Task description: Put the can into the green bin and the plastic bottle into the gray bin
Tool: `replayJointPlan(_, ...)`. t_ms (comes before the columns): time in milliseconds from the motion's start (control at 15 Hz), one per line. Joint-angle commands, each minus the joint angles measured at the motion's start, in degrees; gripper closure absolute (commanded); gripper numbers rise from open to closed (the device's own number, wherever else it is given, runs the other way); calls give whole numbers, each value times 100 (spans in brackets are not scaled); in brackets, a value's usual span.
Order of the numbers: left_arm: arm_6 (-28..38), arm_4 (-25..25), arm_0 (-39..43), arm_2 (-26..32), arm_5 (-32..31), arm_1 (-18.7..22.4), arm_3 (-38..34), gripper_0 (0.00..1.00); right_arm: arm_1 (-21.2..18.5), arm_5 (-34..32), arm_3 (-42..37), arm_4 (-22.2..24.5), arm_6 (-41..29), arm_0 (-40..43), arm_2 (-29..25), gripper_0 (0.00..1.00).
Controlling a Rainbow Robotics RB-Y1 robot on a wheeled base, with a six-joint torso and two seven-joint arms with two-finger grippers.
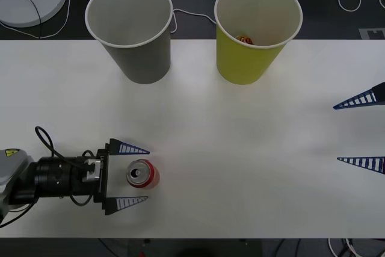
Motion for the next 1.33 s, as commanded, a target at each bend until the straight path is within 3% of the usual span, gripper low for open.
replayJointPlan(67, 0, -46, -16, 1, 127, -180, -5, 0, 0, 0, 0, 1, 0, 0, 0, 0)
replayJointPlan(400, 0, -134, -51, 1, 215, -329, 4, 0, 0, 0, 0, 1, 0, 0, 0, 0)
replayJointPlan(467, 0, -143, -60, 1, 215, -329, -5, 41, 0, 0, 0, 1, 0, 0, 0, 0)
replayJointPlan(533, 0, -143, -60, 1, 198, -329, -5, 74, 0, 0, 0, 1, 0, 0, 0, 0)
replayJointPlan(600, 26, -134, -60, 1, 180, -329, -5, 95, 0, 0, 0, 1, 0, 0, 0, 0)
replayJointPlan(667, 26, -134, -51, 1, 180, -329, -5, 100, 0, 0, 0, 1, 0, 0, 0, 0)
replayJointPlan(1200, 263, -20, -51, 141, 189, -241, -128, 100, 0, 0, 0, 1, 0, 0, 0, 0)
replayJointPlan(1333, 729, -28, -51, 150, 180, -101, -356, 100, 0, 0, 0, 1, 0, 0, 0, 0)
